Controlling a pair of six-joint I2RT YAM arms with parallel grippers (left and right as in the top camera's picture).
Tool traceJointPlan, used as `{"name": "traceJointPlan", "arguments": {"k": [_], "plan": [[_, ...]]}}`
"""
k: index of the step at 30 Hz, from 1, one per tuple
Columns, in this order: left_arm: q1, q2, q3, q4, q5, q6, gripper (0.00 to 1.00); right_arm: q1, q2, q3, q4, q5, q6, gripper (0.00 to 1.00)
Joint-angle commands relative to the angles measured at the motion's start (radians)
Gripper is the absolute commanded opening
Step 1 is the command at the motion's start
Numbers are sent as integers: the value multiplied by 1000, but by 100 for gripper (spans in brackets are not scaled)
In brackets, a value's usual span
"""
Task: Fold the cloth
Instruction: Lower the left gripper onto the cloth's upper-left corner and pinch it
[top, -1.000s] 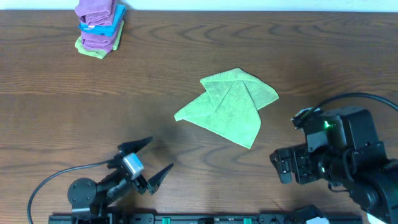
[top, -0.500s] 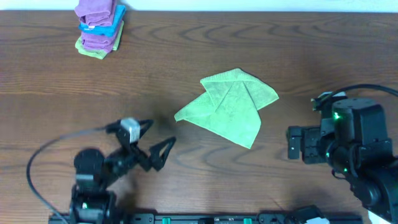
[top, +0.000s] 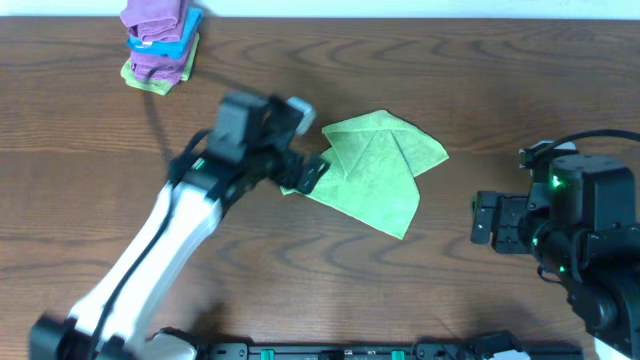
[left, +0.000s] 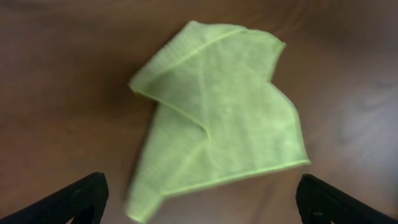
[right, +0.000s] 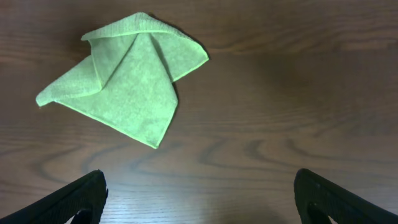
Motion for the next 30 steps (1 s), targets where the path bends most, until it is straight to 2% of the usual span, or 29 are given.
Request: {"name": "traceJointPlan", "arguments": {"k": [1,10,11,14,18,23,30], "plan": [[-48,143,174,-49,-238,87,97,-9,-6,2,14,14,29,96],[-64,540,558,-151,-427,87,97,-9,-8,1,93,16,27,97],[-64,569,580,-160,-435,90,97,-9,-8,0,100,17,27,96],[-63,640,605,-173,-438,120,100,-10,12,-12,130,23,27,84],[-63,661,604,-183,-452,120,83,-10,72,-21,163,62,28,77],[-55,687,604,-136,-452,132,78,-10,158,-21,216,62,28,75],[-50,733,604,-132,-394,172,65,-34,201,-21,243,63,27,73]]}}
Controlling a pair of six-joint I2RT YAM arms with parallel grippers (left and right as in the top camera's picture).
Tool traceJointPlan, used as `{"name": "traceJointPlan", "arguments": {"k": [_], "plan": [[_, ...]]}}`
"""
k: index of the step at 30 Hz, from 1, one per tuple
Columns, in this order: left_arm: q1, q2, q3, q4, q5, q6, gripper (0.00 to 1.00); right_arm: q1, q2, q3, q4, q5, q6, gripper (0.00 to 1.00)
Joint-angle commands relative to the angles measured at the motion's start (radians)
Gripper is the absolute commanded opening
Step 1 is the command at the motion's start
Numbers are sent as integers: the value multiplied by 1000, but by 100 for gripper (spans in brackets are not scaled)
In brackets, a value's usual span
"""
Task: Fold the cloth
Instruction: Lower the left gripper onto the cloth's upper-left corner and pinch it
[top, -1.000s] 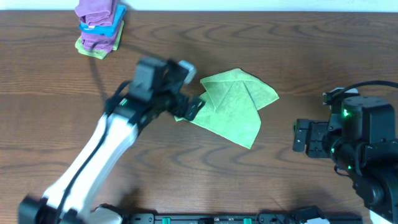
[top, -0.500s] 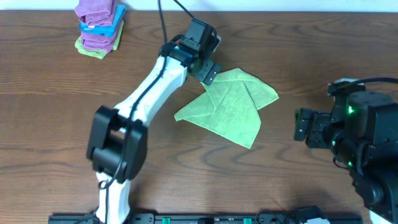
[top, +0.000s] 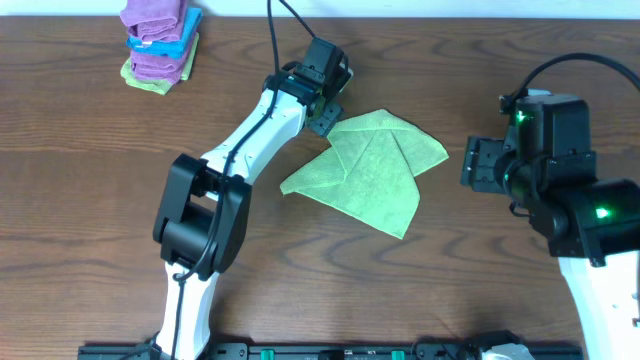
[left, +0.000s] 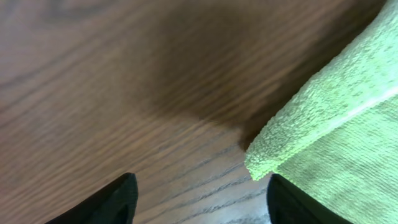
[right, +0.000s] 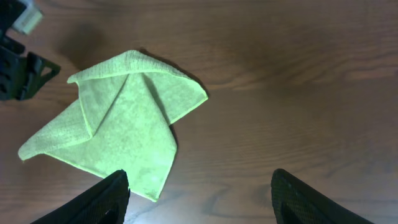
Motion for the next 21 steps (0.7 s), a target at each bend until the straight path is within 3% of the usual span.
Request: {"name": "traceJointPlan", "arguments": {"k": [1,5,8,11,15,17,21], "plan": [[5,32,19,-4,57,24,64,-29,-6,-6,7,19,4,73],[4,32,19,-16,146,24,64,-66,-6,-6,3,18,0,71],[2,32,19,-45,182,23,56,-85,-6,-6,3,18,0,70],[2,32,19,-71,212,23,38,-98,-6,-6,3,18,0,68],[2,32,19,-96,212,-6,6,-105,-6,-6,3,18,0,67],[0,32,19,-106,227,-21,6,-105,-6,-6,3,18,-7,65],[-4,33,19,-100,287,-20,6,-105,-2,-6,-2,17,-7,51]]}}
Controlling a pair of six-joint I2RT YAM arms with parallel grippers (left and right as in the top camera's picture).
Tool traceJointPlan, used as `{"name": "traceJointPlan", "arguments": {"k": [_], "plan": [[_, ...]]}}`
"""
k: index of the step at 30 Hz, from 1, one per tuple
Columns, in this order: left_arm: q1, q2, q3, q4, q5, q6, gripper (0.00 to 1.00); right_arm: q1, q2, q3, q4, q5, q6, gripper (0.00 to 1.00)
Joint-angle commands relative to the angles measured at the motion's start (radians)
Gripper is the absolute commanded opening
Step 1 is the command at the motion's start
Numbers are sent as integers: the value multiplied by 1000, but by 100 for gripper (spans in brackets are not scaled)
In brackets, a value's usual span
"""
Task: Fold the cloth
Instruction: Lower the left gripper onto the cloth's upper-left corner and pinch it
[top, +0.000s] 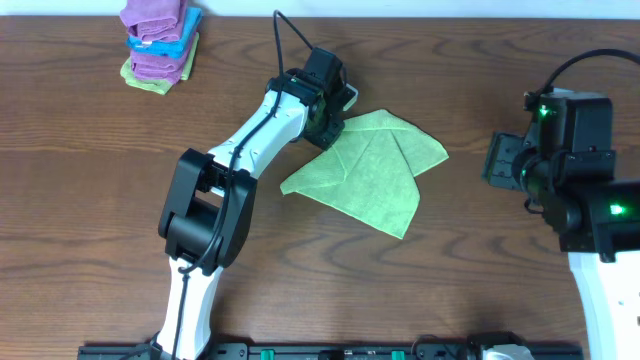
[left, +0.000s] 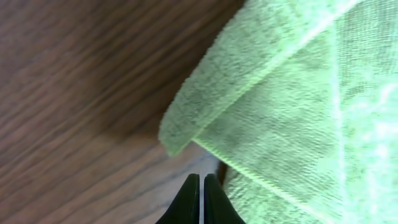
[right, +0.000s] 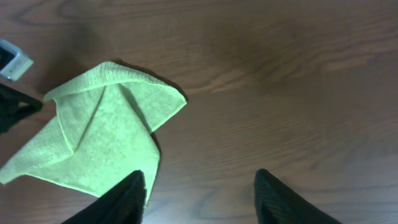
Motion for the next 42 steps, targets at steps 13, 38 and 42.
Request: {"name": "traceJointPlan", "arguments": {"k": [13,38,42], "plan": [[-10,50,19,52,54,-37,6,-15,30,-6,-14,-21,0,1],[-9,101,19,194,-1,-55,6,-15,30,-6,-26,-42,0,1],[-9,109,19,208,-3,-55,6,-15,36,-6,-41,-59,-1,2]]}}
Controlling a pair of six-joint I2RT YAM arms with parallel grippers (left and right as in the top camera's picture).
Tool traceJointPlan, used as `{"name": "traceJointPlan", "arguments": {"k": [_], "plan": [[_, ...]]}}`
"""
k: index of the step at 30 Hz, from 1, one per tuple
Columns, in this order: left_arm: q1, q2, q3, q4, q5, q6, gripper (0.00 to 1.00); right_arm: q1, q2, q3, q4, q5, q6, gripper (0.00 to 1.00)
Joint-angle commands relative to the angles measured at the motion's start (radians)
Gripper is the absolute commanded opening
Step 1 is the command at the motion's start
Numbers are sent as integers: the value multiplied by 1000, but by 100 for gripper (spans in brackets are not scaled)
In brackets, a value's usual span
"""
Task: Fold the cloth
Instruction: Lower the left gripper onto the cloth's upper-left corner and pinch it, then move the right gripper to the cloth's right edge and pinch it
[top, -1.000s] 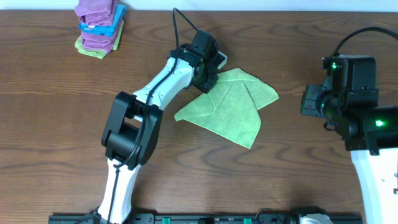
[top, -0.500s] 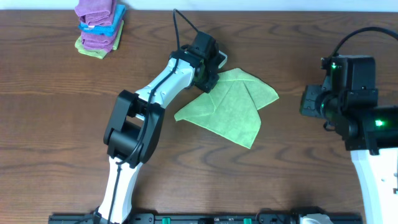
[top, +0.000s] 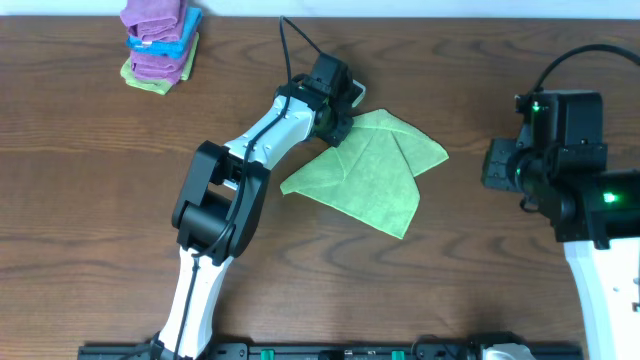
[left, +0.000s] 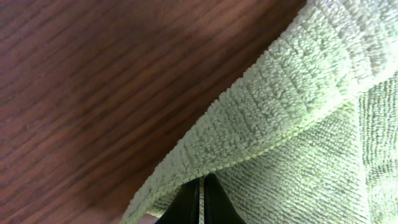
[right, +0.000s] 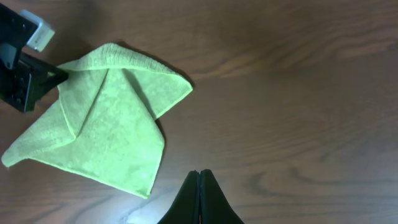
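Observation:
A light green cloth lies crumpled in loose folds on the brown wooden table. My left gripper is at the cloth's upper left corner. In the left wrist view its fingers are shut under the thick folded edge of the cloth, with a thin strip of green fabric between them. Off to the right, my right gripper hangs clear of the cloth. The right wrist view shows it shut on nothing, with the cloth and the left gripper at the left.
A stack of folded cloths in purple, blue and green sits at the table's back left corner. Bare wood lies between the green cloth and the right arm.
My right gripper's fingers stood apart and are now shut on nothing. The left gripper stays shut and sits deeper under the cloth's folded edge. The cloth's outline looks the same.
At first the left gripper was open, left of the cloth, and the right gripper was wide open at the right. Then the left fingers straddled the upper left corner. Then they were shut there, while the right fingers had narrowed; now both are shut.

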Motion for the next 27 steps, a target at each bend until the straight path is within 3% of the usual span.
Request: {"name": "traceJointPlan", "arguments": {"k": [1,12,19,27], "plan": [[1,22,19,9,-20,-8,6,-15,6,-6,-8,-16,-2,2],[2,42,19,71,-36,-8,6,-11,63,-95,0,-231,-68,2],[10,59,19,101,-55,-7,6,51,94,-304,161,-357,-70,1],[15,72,19,140,-77,-7,6,170,154,-479,360,-360,-35,1]]}}
